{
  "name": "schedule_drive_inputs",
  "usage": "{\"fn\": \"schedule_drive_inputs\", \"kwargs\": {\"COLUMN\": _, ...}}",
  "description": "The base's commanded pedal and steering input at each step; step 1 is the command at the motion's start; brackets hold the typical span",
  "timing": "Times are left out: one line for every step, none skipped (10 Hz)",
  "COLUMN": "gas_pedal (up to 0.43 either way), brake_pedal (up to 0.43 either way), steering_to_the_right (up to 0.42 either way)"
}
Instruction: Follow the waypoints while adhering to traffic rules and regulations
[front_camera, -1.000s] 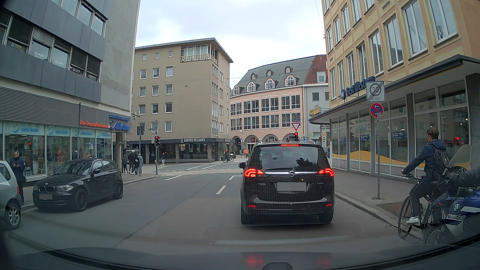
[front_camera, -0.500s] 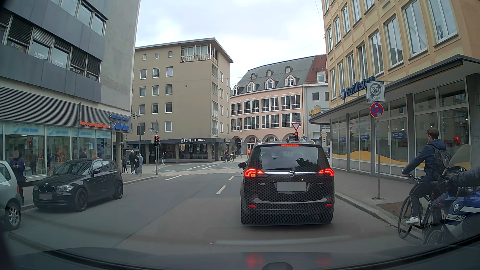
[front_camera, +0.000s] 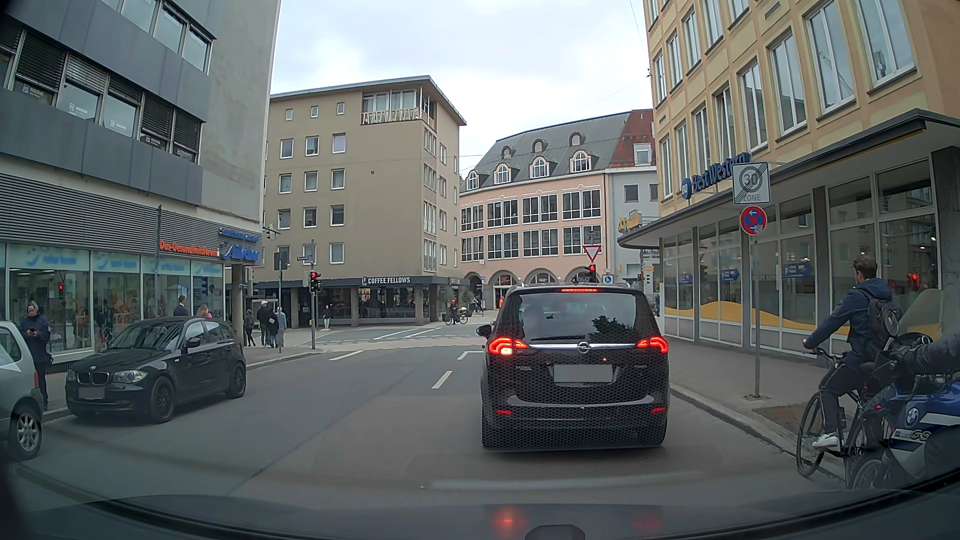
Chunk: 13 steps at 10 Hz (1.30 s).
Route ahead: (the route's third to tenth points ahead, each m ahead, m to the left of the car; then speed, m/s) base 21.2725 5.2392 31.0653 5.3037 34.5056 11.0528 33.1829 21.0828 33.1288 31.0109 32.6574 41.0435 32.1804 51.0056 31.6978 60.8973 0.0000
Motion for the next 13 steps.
{"fn": "schedule_drive_inputs", "kwargs": {"gas_pedal": 0.0, "brake_pedal": 0.232, "steering_to_the_right": -0.092}}
{"fn": "schedule_drive_inputs", "kwargs": {"gas_pedal": 0.0, "brake_pedal": 0.238, "steering_to_the_right": -0.092}}
{"fn": "schedule_drive_inputs", "kwargs": {"gas_pedal": 0.0, "brake_pedal": 0.238, "steering_to_the_right": -0.092}}
{"fn": "schedule_drive_inputs", "kwargs": {"gas_pedal": 0.0, "brake_pedal": 0.238, "steering_to_the_right": -0.092}}
{"fn": "schedule_drive_inputs", "kwargs": {"gas_pedal": 0.0, "brake_pedal": 0.232, "steering_to_the_right": -0.093}}
{"fn": "schedule_drive_inputs", "kwargs": {"gas_pedal": 0.0, "brake_pedal": 0.232, "steering_to_the_right": -0.096}}
{"fn": "schedule_drive_inputs", "kwargs": {"gas_pedal": 0.0, "brake_pedal": 0.232, "steering_to_the_right": -0.102}}
{"fn": "schedule_drive_inputs", "kwargs": {"gas_pedal": 0.0, "brake_pedal": 0.238, "steering_to_the_right": -0.108}}
{"fn": "schedule_drive_inputs", "kwargs": {"gas_pedal": 0.0, "brake_pedal": 0.238, "steering_to_the_right": -0.109}}
{"fn": "schedule_drive_inputs", "kwargs": {"gas_pedal": 0.0, "brake_pedal": 0.238, "steering_to_the_right": -0.109}}
{"fn": "schedule_drive_inputs", "kwargs": {"gas_pedal": 0.0, "brake_pedal": 0.232, "steering_to_the_right": -0.109}}
{"fn": "schedule_drive_inputs", "kwargs": {"gas_pedal": 0.0, "brake_pedal": 0.238, "steering_to_the_right": -0.109}}
{"fn": "schedule_drive_inputs", "kwargs": {"gas_pedal": 0.0, "brake_pedal": 0.238, "steering_to_the_right": -0.108}}
